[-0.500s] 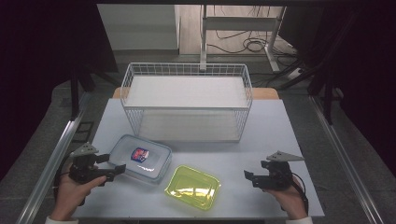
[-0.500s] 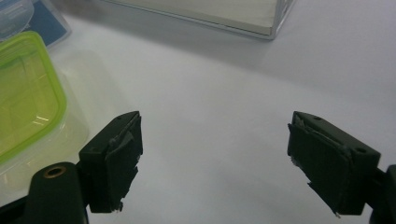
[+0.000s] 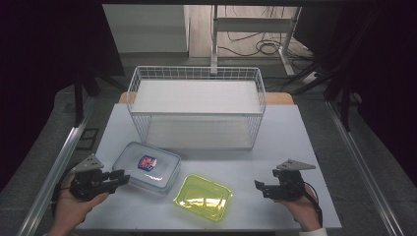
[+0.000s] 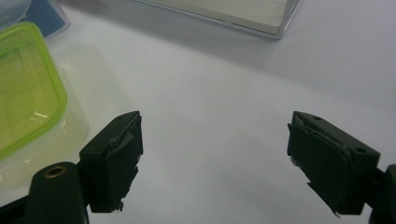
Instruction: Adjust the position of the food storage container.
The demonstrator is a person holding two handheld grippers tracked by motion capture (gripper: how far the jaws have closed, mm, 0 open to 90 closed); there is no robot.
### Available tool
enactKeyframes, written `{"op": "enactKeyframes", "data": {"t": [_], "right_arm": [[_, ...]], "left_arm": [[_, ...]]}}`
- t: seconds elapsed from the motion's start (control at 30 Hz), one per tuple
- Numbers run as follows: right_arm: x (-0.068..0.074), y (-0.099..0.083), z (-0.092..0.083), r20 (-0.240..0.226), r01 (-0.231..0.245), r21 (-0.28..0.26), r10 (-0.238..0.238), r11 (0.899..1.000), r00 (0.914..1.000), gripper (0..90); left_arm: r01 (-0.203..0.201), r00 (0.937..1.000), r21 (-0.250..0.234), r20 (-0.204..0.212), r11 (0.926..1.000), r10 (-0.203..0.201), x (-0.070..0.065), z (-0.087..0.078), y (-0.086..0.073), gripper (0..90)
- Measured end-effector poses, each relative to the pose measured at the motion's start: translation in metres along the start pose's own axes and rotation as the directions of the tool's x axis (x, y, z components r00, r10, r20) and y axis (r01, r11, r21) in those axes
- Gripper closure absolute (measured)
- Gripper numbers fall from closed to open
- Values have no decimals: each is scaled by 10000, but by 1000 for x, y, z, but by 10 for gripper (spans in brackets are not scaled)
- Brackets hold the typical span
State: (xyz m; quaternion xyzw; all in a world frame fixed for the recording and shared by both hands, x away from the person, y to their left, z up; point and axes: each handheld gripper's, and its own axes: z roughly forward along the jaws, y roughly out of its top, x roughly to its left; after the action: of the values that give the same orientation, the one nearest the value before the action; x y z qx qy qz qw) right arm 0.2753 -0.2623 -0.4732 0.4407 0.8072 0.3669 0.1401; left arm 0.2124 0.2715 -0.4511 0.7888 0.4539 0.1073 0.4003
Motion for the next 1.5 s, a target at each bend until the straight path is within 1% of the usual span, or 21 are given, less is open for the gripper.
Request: {"op": "enactKeyframes", "data": {"t": [0.03,0.07,0.1,0.13,0.27,0.3,0.33,0.43,0.47,0.53,0.6,0.67,0.77,1.0,1.03,1.07,1.1,1.2,1.33,1.37,1.5], "right_arm": [[0,0,0,0,0,0,0,10000,10000,184],[1,1,0,-11,26,-45,-26,10000,10000,184],[0,0,0,-9,29,-38,-29,10000,10000,184],[0,0,1,6,10,0,-10,10000,10000,184],[-3,-2,4,24,-27,125,27,9999,10000,184],[-3,-2,4,24,-27,125,27,9999,10000,184],[-4,-4,5,25,-4,184,4,9998,10000,184],[-4,-5,6,28,-13,239,13,9997,10000,185],[-4,-5,6,28,-13,239,13,9997,10000,185],[-3,-5,7,11,10,251,-10,9997,10000,185],[-3,-4,6,5,-2,249,2,9997,10000,185],[-1,-3,6,-23,19,234,-18,9997,10000,185],[0,-3,5,-36,86,193,-86,9998,10000,185],[-1,-3,5,-54,29,252,-28,9997,10000,185],[-1,-3,5,-54,29,252,-28,9997,10000,185],[-1,-3,5,-39,31,245,-30,9997,10000,185],[-1,-3,5,-46,36,236,-35,9997,10000,185],[-1,-2,4,-62,46,204,-45,9998,10000,185],[0,-3,5,-73,46,232,-44,9997,10000,185],[0,-3,5,-88,54,239,-52,9997,9999,185],[0,-3,5,-104,51,244,-48,9997,9999,185]], "left_arm": [[0,10000,0,0,10000,0,0,0,0,776],[-222,9992,186,342,9996,216,-5,2,0,824],[-416,9979,348,508,9985,398,-8,5,0,851],[-533,9971,466,566,9975,506,-10,8,0,883],[-1057,9906,1210,998,9870,938,-22,25,-2,900],[-1057,9906,1210,998,9870,938,-22,25,-2,900],[-1222,9878,1483,1142,9814,1058,-26,32,-5,900],[-1316,9866,1723,1182,9762,1121,-30,41,-8,900],[-1316,9866,1723,1182,9762,1121,-30,41,-8,900],[-1368,9869,1852,1105,9731,1177,-34,50,-10,900],[-1394,9868,1877,1075,9723,1207,-35,53,-10,900],[-1470,9866,1979,993,9691,1294,-38,60,-10,900],[-1459,9866,2007,1014,9687,1276,-39,65,-9,900],[-1445,9871,2127,993,9664,1258,-41,73,-7,900],[-1494,9865,2202,1000,9639,1301,-41,75,-7,900],[-1458,9872,2211,969,9643,1270,-41,77,-7,900],[-1519,9862,2269,999,9620,1322,-41,79,-6,900],[-1476,9870,2200,950,9643,1294,-42,84,-2,900],[-1482,9873,2182,897,9646,1314,-42,90,2,900],[-1413,9889,2141,766,9665,1276,-43,93,5,900],[-1335,9901,2040,706,9698,1215,-43,101,11,900]]}}
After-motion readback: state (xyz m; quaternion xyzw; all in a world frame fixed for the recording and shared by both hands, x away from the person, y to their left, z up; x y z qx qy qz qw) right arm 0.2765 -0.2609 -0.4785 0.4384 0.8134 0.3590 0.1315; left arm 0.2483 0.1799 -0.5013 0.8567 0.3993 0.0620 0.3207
